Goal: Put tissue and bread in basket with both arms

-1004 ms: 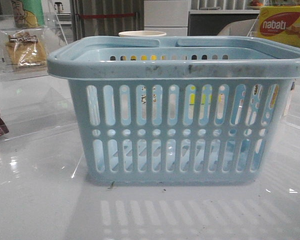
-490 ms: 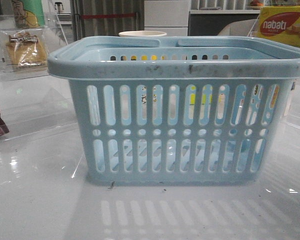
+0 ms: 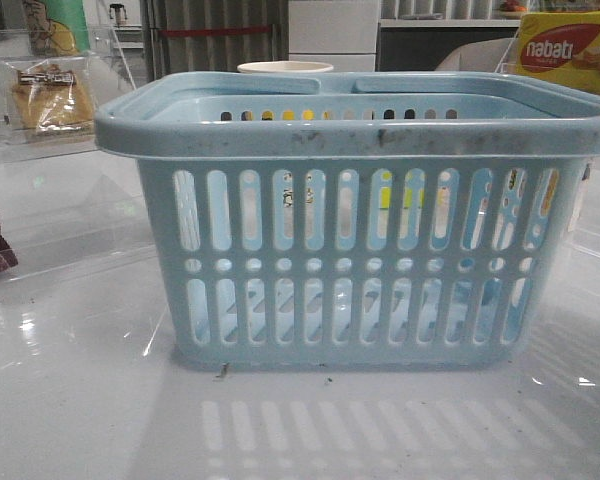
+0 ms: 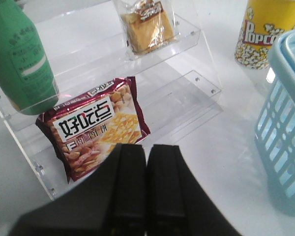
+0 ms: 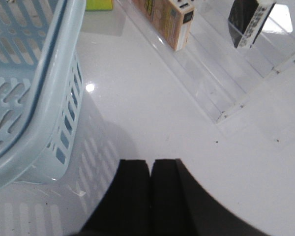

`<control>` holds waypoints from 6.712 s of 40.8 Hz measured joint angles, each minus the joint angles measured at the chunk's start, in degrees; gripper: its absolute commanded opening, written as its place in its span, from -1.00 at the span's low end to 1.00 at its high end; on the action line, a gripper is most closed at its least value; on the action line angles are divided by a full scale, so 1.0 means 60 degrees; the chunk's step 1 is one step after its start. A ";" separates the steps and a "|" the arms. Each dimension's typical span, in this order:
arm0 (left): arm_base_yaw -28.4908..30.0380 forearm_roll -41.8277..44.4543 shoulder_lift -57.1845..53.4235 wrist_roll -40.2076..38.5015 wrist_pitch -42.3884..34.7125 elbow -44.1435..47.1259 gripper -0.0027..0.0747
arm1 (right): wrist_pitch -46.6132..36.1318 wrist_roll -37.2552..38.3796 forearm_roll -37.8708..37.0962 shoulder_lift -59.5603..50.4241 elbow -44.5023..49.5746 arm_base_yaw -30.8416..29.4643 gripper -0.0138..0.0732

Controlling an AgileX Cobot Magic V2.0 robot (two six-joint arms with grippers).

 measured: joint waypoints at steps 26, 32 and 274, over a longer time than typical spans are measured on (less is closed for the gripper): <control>0.0000 0.0093 0.1272 -0.0067 -0.0018 0.0000 0.40 | -0.1222 0.0106 0.0017 0.2928 -0.1339 -0.1232 0.58; 0.0000 0.0110 0.1272 -0.0067 -0.0032 0.0000 0.40 | -0.1222 0.0106 0.0017 0.3891 -0.2500 -0.1890 0.58; 0.1035 -0.3919 1.1648 -0.0067 -0.2706 -0.8081 -0.33 | 0.1154 -0.0800 0.0427 -0.2012 -0.0009 0.3874 0.68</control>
